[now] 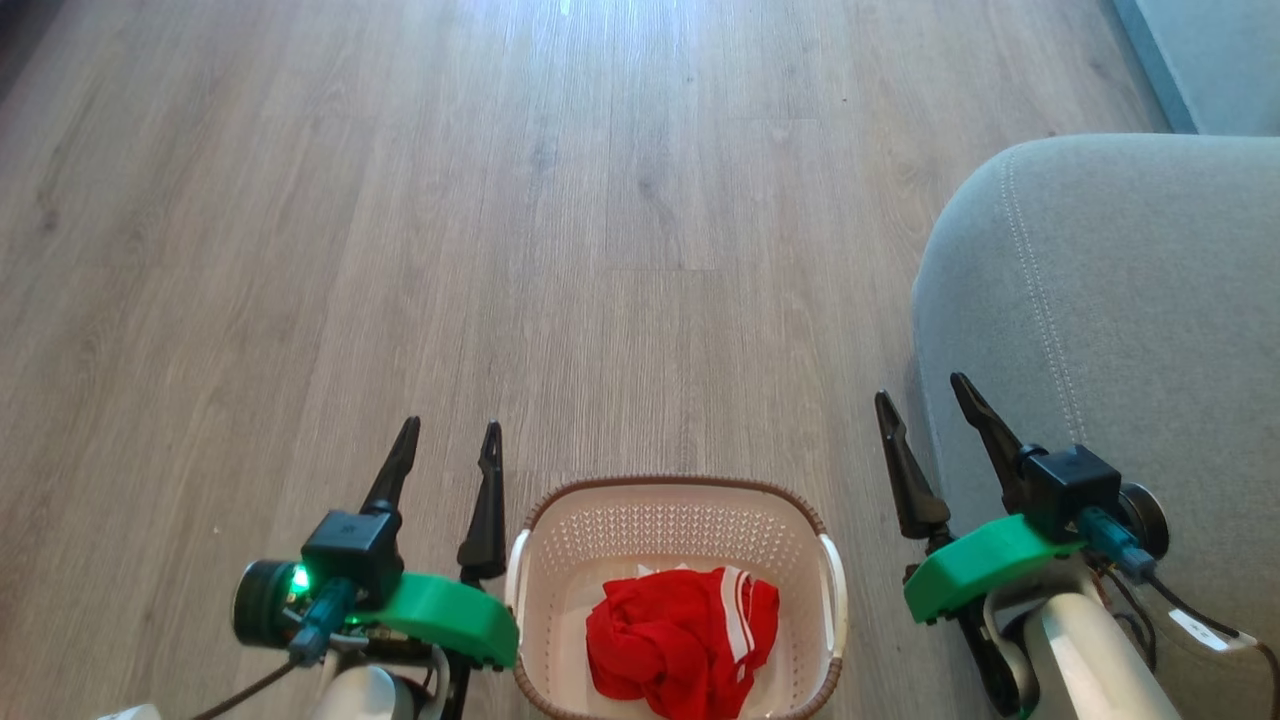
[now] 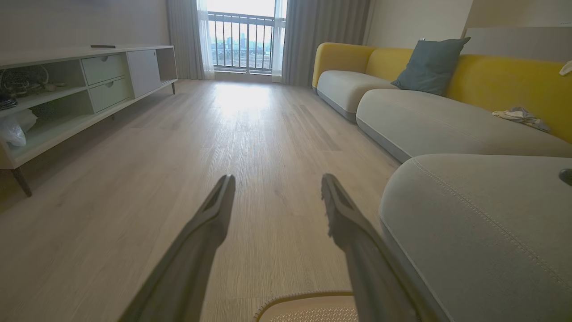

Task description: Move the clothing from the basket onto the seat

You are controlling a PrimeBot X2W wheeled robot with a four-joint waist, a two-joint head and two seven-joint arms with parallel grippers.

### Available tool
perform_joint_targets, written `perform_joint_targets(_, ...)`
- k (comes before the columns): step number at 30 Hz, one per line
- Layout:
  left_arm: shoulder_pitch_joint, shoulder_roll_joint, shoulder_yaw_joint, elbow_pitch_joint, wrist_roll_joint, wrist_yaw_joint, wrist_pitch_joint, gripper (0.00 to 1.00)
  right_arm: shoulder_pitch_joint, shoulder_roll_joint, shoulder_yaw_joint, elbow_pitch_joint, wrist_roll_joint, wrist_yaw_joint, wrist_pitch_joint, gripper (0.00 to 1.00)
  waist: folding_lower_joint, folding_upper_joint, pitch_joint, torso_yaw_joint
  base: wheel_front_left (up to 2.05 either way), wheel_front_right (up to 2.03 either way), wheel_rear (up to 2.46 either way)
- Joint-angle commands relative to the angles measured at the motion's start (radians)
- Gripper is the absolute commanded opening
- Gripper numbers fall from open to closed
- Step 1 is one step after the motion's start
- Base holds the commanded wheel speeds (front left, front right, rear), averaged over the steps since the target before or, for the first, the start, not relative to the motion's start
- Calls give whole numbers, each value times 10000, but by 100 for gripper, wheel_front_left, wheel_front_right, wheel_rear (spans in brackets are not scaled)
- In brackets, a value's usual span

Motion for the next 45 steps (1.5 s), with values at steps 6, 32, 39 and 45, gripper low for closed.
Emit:
perform_joint_targets(6, -262, -58, 19, 289, -141, -246, -124, 100, -293, 48, 60, -86, 88, 2, -136, 100, 0, 0, 137, -155, 0, 0, 0)
perform_joint_targets(32, -4480, -16, -2688, 6137, 2320, -1261, -124, 100, -1196, -15, -601, -1360, -357, 2, -136, 100, 0, 0, 5964, -1810, 0, 0, 0)
perform_joint_targets(39, -6034, -34, -3287, 8418, 2624, -1669, -124, 100, -1487, 18, -311, -1886, -515, 2, -136, 100, 0, 0, 7262, -2156, 0, 0, 0)
perform_joint_targets(45, -7276, -51, -3517, 10120, 2567, -1743, -124, 100, -1756, 42, -34, -2202, -392, 2, -136, 100, 0, 0, 8102, -2546, 0, 0, 0)
